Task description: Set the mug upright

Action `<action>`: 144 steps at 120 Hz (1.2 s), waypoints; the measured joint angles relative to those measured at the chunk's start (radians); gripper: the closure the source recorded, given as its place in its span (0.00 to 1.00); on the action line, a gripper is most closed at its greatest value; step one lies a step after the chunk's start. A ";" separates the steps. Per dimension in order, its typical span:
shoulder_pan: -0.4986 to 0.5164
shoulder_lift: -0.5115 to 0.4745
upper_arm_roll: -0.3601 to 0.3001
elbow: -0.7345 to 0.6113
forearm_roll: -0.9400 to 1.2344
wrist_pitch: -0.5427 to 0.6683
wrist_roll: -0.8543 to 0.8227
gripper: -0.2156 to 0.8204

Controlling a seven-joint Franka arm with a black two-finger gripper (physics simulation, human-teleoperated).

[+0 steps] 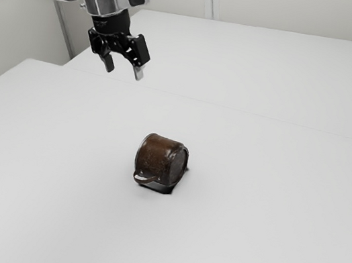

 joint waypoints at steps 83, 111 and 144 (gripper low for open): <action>0.099 0.098 0.216 -0.415 -0.783 0.261 0.346 0.21; 0.079 0.202 0.255 -0.478 -1.074 0.287 0.594 0.21; 0.096 0.294 0.256 -0.479 -1.220 0.258 0.809 0.21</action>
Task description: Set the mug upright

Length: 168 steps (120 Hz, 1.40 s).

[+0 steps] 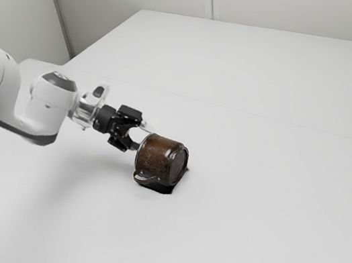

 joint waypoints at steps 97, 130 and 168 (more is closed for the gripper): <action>-0.001 0.008 -0.029 0.010 -0.138 -0.052 0.277 0.91; -0.005 -0.027 -0.061 0.229 -0.013 -0.037 0.308 0.96; -0.008 -0.038 -0.126 0.347 0.611 0.084 0.268 0.97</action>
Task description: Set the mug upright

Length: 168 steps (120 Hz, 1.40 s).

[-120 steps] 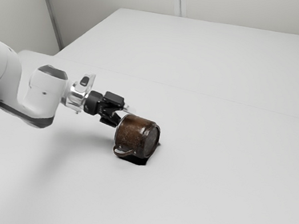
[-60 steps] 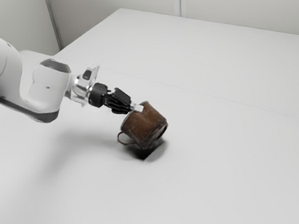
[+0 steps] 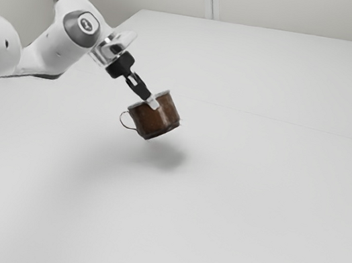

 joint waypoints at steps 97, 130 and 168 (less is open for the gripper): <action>-0.014 -0.244 -0.091 -0.536 0.633 0.444 -0.545 0.97; -0.025 -0.226 -0.091 -0.552 0.622 0.476 -0.642 0.58; -0.023 -0.319 -0.091 -0.537 0.614 0.444 -0.694 0.29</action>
